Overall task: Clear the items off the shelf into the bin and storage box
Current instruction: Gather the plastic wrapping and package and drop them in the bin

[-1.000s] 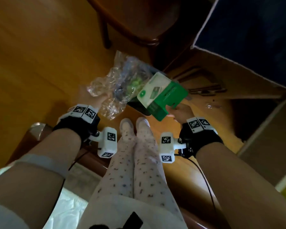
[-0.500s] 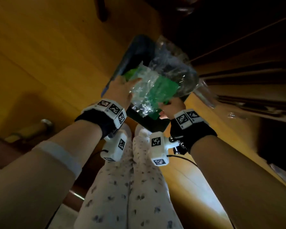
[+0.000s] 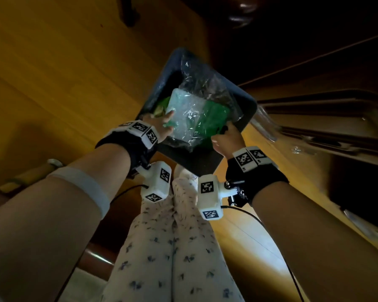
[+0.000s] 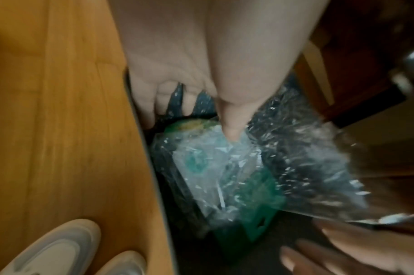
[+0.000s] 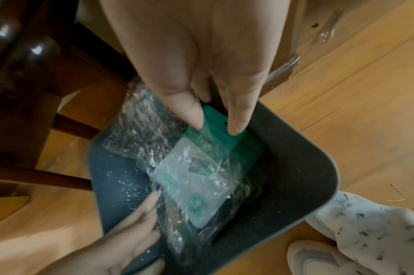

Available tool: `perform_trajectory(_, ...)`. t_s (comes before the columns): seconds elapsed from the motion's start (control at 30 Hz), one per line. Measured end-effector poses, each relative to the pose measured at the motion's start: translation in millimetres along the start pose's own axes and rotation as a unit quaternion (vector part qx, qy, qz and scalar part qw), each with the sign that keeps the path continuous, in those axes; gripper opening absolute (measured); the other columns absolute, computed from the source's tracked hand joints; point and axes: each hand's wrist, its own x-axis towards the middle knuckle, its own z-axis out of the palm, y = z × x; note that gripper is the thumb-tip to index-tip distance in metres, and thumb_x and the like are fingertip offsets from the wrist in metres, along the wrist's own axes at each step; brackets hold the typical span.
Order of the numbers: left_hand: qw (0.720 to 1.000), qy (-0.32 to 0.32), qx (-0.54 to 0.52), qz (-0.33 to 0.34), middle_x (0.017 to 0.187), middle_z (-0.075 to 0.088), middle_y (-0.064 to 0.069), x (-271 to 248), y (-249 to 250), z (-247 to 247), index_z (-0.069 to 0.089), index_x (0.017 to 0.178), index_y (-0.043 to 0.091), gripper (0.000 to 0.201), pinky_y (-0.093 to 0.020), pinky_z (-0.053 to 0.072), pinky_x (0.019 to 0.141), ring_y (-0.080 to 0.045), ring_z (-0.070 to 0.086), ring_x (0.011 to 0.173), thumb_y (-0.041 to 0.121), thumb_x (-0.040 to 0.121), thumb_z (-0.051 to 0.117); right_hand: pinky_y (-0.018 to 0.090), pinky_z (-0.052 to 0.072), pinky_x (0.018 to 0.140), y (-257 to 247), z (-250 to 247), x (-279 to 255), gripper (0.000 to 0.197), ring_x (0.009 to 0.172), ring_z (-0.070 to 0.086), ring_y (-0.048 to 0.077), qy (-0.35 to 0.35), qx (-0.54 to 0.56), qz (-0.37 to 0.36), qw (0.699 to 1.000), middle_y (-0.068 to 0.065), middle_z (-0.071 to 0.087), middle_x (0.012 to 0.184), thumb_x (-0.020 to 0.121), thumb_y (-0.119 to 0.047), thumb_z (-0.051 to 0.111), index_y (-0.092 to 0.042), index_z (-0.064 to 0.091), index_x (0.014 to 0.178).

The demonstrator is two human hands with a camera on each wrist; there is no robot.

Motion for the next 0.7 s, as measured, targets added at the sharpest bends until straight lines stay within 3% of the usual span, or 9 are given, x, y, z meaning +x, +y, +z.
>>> perform_trajectory(0.07, 0.997, 0.018, -0.073, 0.012, 0.14, 0.047, -0.021, -23.0, 1.5, -14.1, 0.025, 0.147, 0.028, 0.059, -0.017, 0.036, 0.076, -0.022, 0.056, 0.107, 0.033, 0.092, 0.046, 0.044, 0.044, 0.101, -7.1, -6.1, -18.6, 0.076, 0.123, 0.051, 0.036, -0.016, 0.053, 0.024, 0.998, 0.013, 0.048, 0.14, 0.078, -0.004, 0.057, -0.023, 0.028, 0.146)
perform_trajectory(0.1, 0.995, 0.019, -0.1, 0.019, 0.115, 0.061, -0.02, -36.3, 2.4, -21.6, 0.023, 0.147, 0.028, 0.058, -0.016, 0.03, 0.061, -0.009, 0.054, 0.077, 0.03, 0.093, 0.044, 0.042, 0.046, 0.097, -12.7, -11.5, -34.3, 0.074, 0.121, 0.051, 0.035, -0.015, 0.076, 0.034, 0.996, 0.015, 0.048, 0.138, 0.083, -0.002, 0.055, -0.02, 0.025, 0.147)
perform_trajectory(0.17, 0.991, 0.023, -0.135, 0.01, 0.063, 0.05, -0.006, -68.4, 6.0, -38.4, 0.023, 0.147, 0.03, 0.053, -0.02, 0.024, 0.048, -0.01, 0.032, 0.05, 0.026, 0.096, 0.039, 0.043, 0.046, 0.093, -22.6, -25.9, -68.8, 0.061, 0.106, 0.053, 0.03, -0.017, 0.104, 0.041, 0.994, 0.016, 0.051, 0.121, 0.09, 0.0, 0.049, -0.013, 0.029, 0.145)
perform_trajectory(0.27, 0.98, 0.008, -0.198, 0.002, 0.069, 0.044, -0.002, -121.2, 24.1, -61.4, 0.03, 0.145, 0.017, 0.046, -0.022, 0.031, 0.047, -0.012, 0.042, 0.059, 0.018, 0.099, 0.033, 0.04, 0.044, 0.086, -36.2, -50.9, -131.8, 0.033, 0.087, 0.053, 0.026, -0.056, 0.155, 0.04, 0.986, 0.015, 0.05, 0.109, 0.094, -0.004, 0.045, -0.007, 0.049, 0.127)
perform_trajectory(0.37, 0.944, -0.025, -0.329, 0.001, 0.103, 0.056, -0.012, -187.5, 51.4, -81.9, 0.037, 0.14, 0.005, 0.042, -0.018, 0.039, 0.051, -0.013, 0.054, 0.075, 0.01, 0.099, 0.032, 0.028, 0.039, 0.059, -50.3, -76.9, -203.1, 0.014, 0.06, 0.045, 0.02, -0.091, 0.177, 0.01, 0.98, 0.038, 0.051, 0.124, 0.095, -0.007, 0.044, -0.006, 0.057, 0.099)
perform_trajectory(0.47, 0.91, 0.014, -0.412, 0.037, 0.079, 0.055, 0.0, -256.5, 76.1, -95.6, 0.048, 0.13, 0.002, 0.035, -0.018, 0.046, 0.051, -0.01, 0.051, 0.064, 0.01, 0.096, 0.041, 0.022, 0.028, 0.049, -57.5, -104.7, -265.2, 0.026, 0.05, 0.037, 0.016, -0.092, 0.196, -0.042, 0.975, 0.049, 0.05, 0.107, 0.095, -0.007, 0.042, -0.017, 0.046, 0.072)
perform_trajectory(0.53, 0.903, 0.021, -0.425, 0.067, 0.074, 0.055, 0.002, -298.0, 94.0, -103.6, 0.056, 0.114, 0.009, 0.023, -0.012, 0.046, 0.039, -0.01, 0.052, 0.062, 0.014, 0.095, 0.044, 0.019, 0.026, 0.048, -55.1, -126.1, -300.0, 0.028, 0.046, 0.037, 0.01, -0.101, 0.217, -0.062, 0.969, 0.018, 0.05, 0.062, 0.096, -0.007, 0.04, -0.018, 0.043, 0.07)
perform_trajectory(0.6, 0.895, 0.004, -0.435, 0.097, 0.066, 0.06, 0.003, -332.8, 116.4, -107.9, 0.058, 0.089, 0.014, 0.014, -0.011, 0.043, 0.036, -0.007, 0.056, 0.052, 0.013, 0.094, 0.044, 0.018, 0.023, 0.05, -50.8, -149.3, -330.4, 0.029, 0.047, 0.035, 0.009, -0.107, 0.244, -0.081, 0.961, 0.001, 0.043, 0.054, 0.095, -0.006, 0.04, -0.018, 0.045, 0.069)
perform_trajectory(0.7, 0.884, -0.003, -0.443, 0.148, 0.057, 0.06, 0.002, -374.0, 160.1, -100.3, 0.056, 0.077, 0.019, 0.024, -0.01, 0.036, 0.036, 0.002, 0.047, 0.028, 0.006, 0.092, 0.042, 0.017, 0.035, 0.047, -30.0, -185.3, -364.9, 0.019, 0.045, 0.049, 0.008, -0.06, 0.272, -0.142, 0.95, 0.002, 0.055, 0.064, 0.093, -0.008, 0.048, -0.019, 0.055, 0.079)
